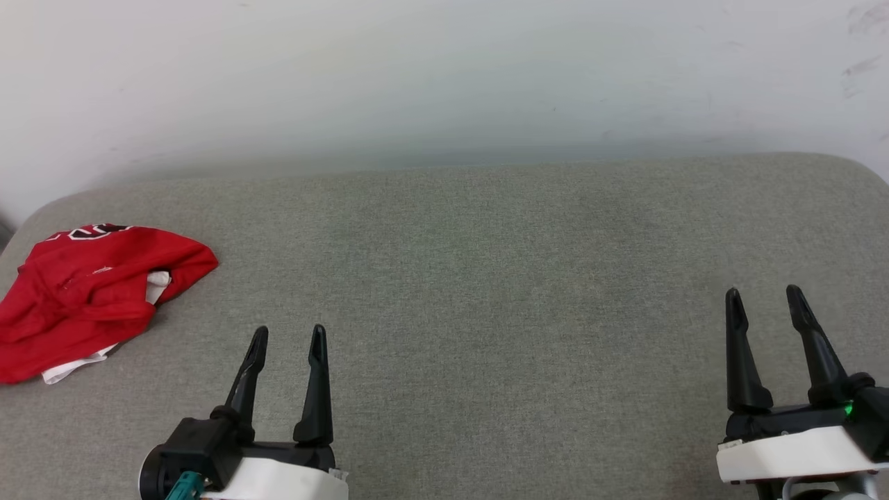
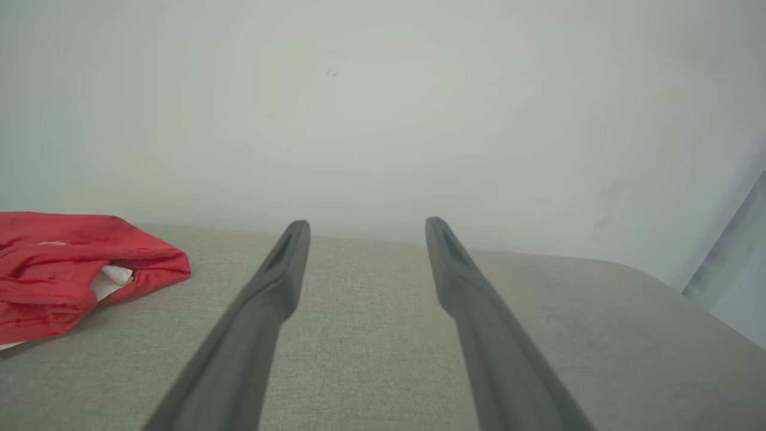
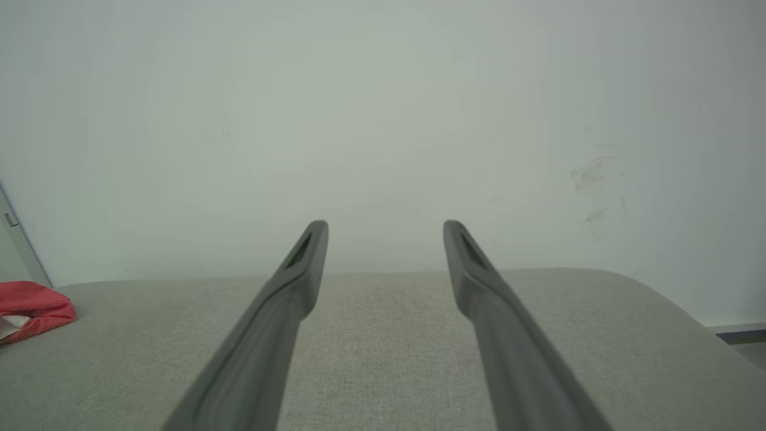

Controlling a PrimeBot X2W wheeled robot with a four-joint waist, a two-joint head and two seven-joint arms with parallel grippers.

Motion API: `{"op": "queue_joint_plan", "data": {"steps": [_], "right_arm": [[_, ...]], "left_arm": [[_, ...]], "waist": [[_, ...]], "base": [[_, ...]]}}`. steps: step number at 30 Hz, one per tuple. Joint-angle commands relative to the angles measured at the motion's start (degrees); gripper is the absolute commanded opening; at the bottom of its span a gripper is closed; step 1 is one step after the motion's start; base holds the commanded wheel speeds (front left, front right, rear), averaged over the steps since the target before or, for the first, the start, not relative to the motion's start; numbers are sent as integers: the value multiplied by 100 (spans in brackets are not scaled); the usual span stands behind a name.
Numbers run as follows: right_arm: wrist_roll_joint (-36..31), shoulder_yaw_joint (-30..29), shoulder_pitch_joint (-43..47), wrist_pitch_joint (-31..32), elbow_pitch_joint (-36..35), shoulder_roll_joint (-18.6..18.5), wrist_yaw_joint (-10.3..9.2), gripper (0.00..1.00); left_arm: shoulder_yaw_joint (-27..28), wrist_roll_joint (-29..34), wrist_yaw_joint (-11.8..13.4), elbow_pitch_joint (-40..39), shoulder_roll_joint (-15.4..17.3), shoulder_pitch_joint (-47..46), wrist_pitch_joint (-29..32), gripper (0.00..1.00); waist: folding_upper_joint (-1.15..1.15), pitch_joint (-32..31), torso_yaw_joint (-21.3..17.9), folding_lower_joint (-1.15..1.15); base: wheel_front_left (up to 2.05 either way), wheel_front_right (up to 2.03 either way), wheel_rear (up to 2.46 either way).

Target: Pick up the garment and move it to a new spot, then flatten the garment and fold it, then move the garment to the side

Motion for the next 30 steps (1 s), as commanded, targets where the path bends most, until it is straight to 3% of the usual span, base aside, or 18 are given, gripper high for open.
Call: {"op": "queue_joint_plan", "data": {"steps": [1, 4, 19, 30], "right_arm": [[-108, 13, 75, -40, -1, 15, -2, 100], [-281, 19, 102, -73, 72, 15, -2, 100], [-523, 60, 200, -189, 185, 18, -2, 100], [-269, 283, 260, -188, 279, 18, -2, 100]], "left_arm": [[16, 103, -46, 11, -8, 24, -36, 100], [50, 319, -162, 84, -24, 43, -73, 100], [-61, 627, -150, 88, -28, 117, -193, 100], [-35, 663, -98, 113, -27, 152, -187, 100]], "waist": [[0, -3, -1, 0], [0, -6, -3, 0], [0, -77, 82, 0], [0, -139, 633, 0]], "base": [[0, 0, 0], [0, 0, 0], [0, 0, 0], [0, 0, 0]]}}
